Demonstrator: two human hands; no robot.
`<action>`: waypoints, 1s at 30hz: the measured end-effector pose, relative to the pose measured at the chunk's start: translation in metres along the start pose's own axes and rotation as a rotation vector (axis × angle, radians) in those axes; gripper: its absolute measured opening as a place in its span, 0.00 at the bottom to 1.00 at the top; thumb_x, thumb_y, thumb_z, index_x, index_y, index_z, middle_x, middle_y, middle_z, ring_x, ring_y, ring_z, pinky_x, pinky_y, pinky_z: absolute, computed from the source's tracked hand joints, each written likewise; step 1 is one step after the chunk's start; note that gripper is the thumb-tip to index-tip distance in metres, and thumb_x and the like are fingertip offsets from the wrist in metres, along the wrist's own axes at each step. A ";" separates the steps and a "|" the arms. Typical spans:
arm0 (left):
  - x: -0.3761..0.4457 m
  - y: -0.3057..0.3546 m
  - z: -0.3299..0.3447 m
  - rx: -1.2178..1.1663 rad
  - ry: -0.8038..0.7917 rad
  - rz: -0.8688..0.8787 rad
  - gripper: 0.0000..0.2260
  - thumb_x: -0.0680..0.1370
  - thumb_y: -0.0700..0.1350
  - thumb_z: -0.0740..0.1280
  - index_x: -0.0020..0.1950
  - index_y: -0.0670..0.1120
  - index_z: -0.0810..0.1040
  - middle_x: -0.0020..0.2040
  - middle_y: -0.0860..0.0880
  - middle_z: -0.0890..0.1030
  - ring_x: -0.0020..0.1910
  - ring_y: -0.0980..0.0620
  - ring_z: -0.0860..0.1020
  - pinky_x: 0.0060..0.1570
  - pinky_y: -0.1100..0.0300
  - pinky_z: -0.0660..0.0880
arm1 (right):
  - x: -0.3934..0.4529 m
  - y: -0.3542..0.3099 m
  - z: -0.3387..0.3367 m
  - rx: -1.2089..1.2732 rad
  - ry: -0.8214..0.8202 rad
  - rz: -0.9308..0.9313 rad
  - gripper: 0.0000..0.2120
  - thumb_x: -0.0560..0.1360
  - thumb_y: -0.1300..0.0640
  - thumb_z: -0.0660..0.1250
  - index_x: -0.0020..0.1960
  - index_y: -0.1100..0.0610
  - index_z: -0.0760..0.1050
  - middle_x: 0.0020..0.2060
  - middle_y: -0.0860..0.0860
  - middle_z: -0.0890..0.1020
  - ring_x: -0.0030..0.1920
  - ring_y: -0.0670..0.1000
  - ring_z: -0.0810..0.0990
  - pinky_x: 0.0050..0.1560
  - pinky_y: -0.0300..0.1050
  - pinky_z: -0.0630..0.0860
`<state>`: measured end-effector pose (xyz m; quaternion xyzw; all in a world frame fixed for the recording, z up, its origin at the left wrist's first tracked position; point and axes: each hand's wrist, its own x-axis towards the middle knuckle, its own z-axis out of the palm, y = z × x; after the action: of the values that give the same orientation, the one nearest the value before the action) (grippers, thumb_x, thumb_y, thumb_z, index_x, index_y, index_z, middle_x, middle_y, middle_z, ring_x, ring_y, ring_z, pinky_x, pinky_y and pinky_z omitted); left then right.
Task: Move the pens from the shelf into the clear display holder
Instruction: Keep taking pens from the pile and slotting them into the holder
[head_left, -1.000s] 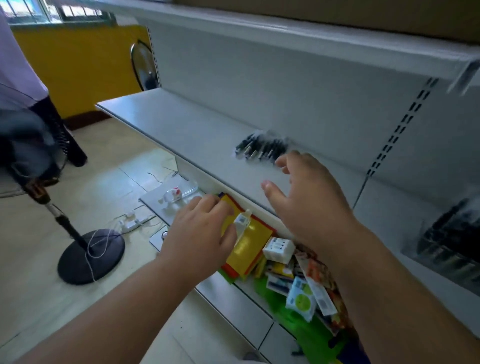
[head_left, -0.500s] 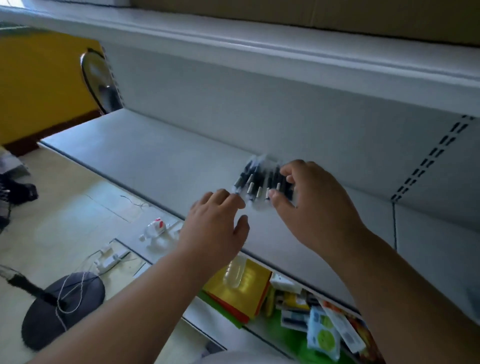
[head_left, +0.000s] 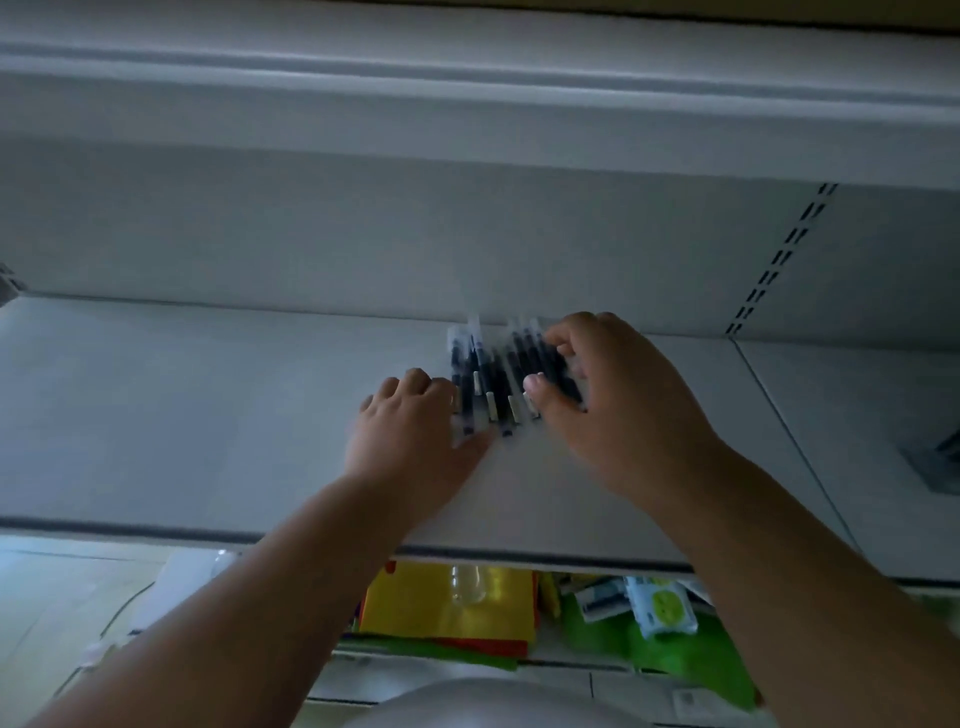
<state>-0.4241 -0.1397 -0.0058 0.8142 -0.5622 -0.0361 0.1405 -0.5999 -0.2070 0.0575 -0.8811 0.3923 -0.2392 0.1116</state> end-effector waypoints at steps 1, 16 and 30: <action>0.002 -0.003 -0.001 -0.005 0.004 0.008 0.24 0.75 0.63 0.64 0.66 0.51 0.75 0.62 0.50 0.74 0.64 0.46 0.70 0.62 0.53 0.67 | 0.000 -0.001 0.001 -0.002 -0.001 0.012 0.16 0.76 0.46 0.67 0.61 0.52 0.71 0.53 0.49 0.75 0.50 0.50 0.77 0.49 0.48 0.76; 0.042 -0.007 -0.020 0.120 -0.212 -0.092 0.10 0.78 0.51 0.60 0.39 0.48 0.69 0.36 0.49 0.74 0.32 0.52 0.71 0.28 0.61 0.63 | 0.001 0.003 0.010 -0.010 0.014 0.107 0.17 0.76 0.47 0.67 0.63 0.52 0.71 0.56 0.48 0.76 0.51 0.47 0.75 0.47 0.41 0.68; -0.014 -0.038 -0.031 -1.123 -0.008 -0.218 0.08 0.81 0.39 0.61 0.41 0.43 0.70 0.28 0.49 0.70 0.28 0.48 0.66 0.27 0.56 0.64 | 0.028 -0.023 0.071 -0.034 -0.218 0.213 0.13 0.75 0.42 0.66 0.46 0.52 0.74 0.40 0.47 0.78 0.40 0.48 0.77 0.44 0.47 0.77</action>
<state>-0.3881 -0.1087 0.0123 0.6678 -0.3701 -0.3465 0.5450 -0.5327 -0.2117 0.0143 -0.8570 0.4732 -0.1222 0.1633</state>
